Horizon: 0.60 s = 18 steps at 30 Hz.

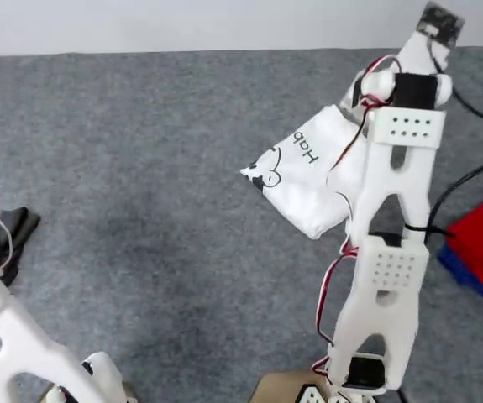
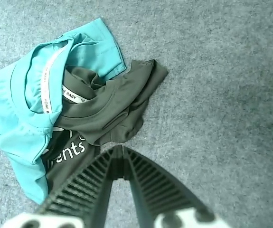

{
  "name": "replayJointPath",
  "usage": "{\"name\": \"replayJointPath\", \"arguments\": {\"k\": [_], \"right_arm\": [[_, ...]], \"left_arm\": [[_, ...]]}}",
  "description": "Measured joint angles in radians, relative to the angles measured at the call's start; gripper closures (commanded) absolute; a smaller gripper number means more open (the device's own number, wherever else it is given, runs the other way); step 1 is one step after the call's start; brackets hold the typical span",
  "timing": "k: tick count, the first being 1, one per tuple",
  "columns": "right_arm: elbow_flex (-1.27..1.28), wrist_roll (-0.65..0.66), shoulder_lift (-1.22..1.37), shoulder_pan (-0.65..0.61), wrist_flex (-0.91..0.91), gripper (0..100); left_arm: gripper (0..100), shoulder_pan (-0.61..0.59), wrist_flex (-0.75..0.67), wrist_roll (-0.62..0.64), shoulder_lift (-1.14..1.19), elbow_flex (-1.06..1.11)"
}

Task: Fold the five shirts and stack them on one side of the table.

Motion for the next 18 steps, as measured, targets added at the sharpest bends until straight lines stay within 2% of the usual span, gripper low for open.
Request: {"name": "replayJointPath", "arguments": {"k": [3,5,12,18], "right_arm": [[0.186,-0.097,-0.061,0.0,0.0,59.5],[0.265,-0.153,-0.068,-0.003,0.0,55.6],[0.305,-0.196,0.012,-0.057,-0.014,55.4],[0.305,-0.196,0.164,-0.068,-0.127,55.4]], "left_arm": [[99,0.0,0.0,0.0,0.0,0.0],[99,0.0,0.0,0.0,0.0,0.0],[99,0.0,0.0,0.0,0.0,0.0],[99,0.0,0.0,0.0,0.0,0.0]]}}
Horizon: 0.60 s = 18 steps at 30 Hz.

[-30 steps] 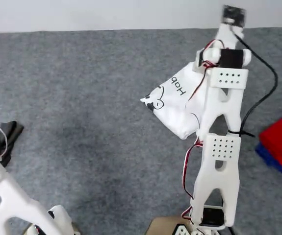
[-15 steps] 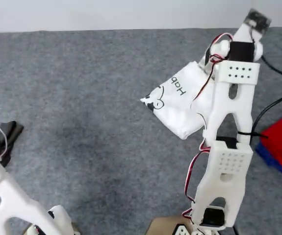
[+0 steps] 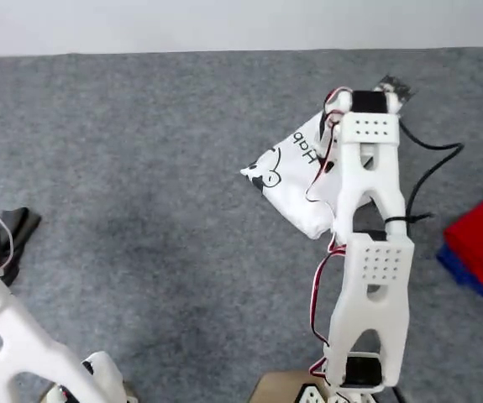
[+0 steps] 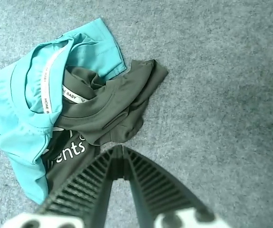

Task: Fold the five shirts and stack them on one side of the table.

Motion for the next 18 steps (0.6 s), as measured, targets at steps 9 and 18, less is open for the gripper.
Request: {"name": "replayJointPath", "arguments": {"k": [9,18], "right_arm": [[0.0,0.009,0.118,0.0,-0.17,70.3],[-0.015,0.06,0.163,-0.002,-0.181,83.6]], "left_arm": [[99,0.0,0.0,0.0,0.0,0.0],[99,0.0,0.0,0.0,0.0,0.0]]}}
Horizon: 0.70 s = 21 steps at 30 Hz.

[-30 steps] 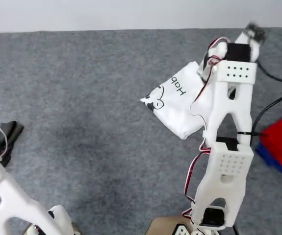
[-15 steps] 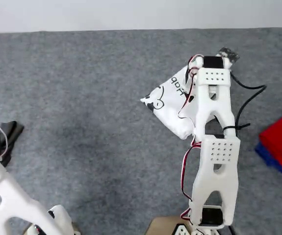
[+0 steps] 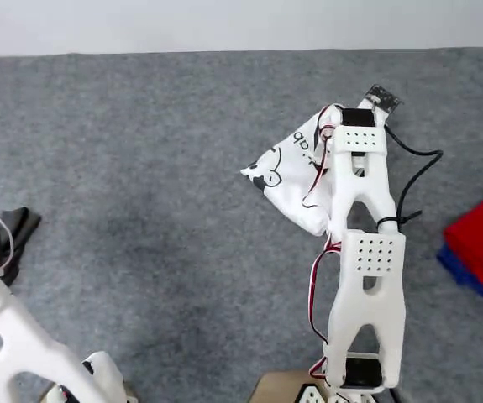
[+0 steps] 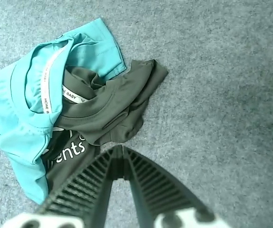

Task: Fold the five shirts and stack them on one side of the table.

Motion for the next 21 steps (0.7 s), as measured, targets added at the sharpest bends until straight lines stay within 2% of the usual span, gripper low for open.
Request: {"name": "replayJointPath", "arguments": {"k": [5,15,21], "right_arm": [[-0.002,0.009,-0.002,0.0,0.018,99.7],[0.015,0.141,-0.112,0.003,0.155,98.9],[0.015,0.238,-0.252,0.091,0.285,98.9]], "left_arm": [[99,0.0,0.0,0.0,0.0,0.0],[99,0.0,0.0,0.0,0.0,0.0],[99,0.0,0.012,0.0,0.0,0.0]]}}
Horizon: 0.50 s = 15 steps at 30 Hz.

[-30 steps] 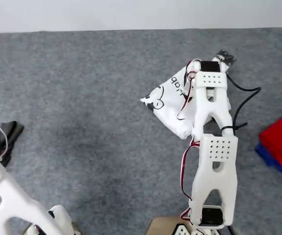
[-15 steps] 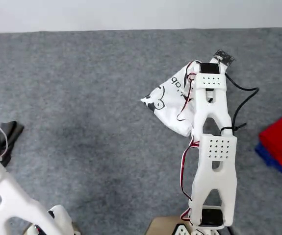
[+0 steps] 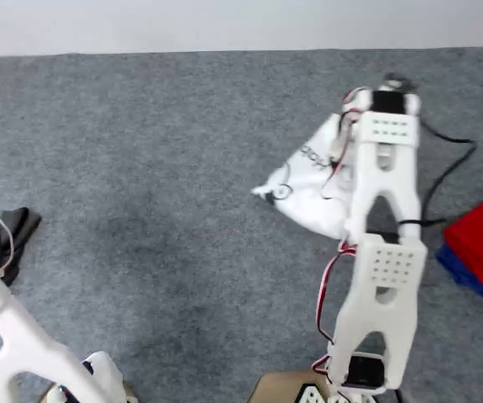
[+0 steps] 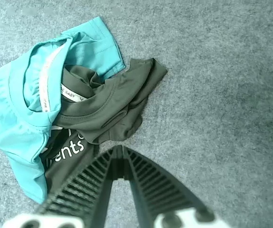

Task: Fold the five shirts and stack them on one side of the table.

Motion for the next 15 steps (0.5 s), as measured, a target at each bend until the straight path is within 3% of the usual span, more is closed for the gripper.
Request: {"name": "replayJointPath", "arguments": {"k": [6,15], "right_arm": [[0.0,0.166,-0.12,0.135,0.018,98.9],[0.0,0.278,-0.322,0.301,0.018,98.9]], "left_arm": [[99,0.0,0.005,0.0,0.0,0.0],[99,0.0,0.005,0.0,0.0,0.0]]}}
